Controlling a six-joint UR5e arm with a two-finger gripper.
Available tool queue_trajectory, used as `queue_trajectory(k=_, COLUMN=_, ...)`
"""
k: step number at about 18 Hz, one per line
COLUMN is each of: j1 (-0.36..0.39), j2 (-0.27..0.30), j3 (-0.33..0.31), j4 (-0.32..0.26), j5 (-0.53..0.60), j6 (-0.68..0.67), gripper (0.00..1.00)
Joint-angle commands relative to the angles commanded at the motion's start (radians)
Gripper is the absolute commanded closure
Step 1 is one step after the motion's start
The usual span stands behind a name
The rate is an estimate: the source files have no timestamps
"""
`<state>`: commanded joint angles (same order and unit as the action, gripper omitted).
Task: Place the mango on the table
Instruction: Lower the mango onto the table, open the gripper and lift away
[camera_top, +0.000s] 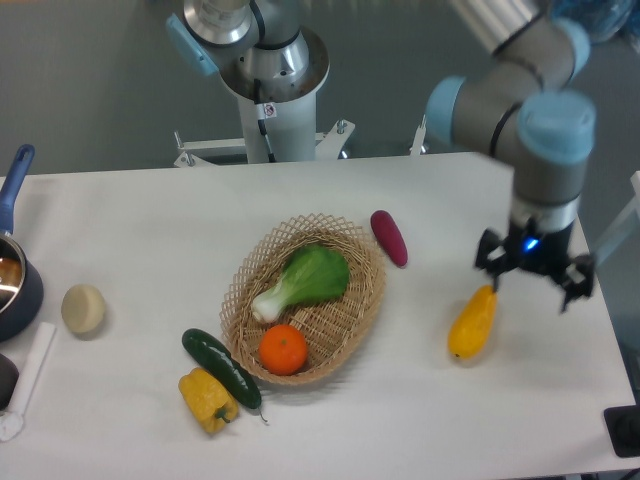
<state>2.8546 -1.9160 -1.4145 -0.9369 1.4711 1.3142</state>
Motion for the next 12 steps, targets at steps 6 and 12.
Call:
queue_trajectory(k=6, j1=0.101, j2=0.051, j3=0.042, j4=-0.204, j5=0.000, j6=0.348, gripper=0.00)
queue_trajectory(k=12, j1=0.187, j2=0.091, j3=0.032, j4=-0.275, j5=0.000, j6=0.597, gripper=0.00)
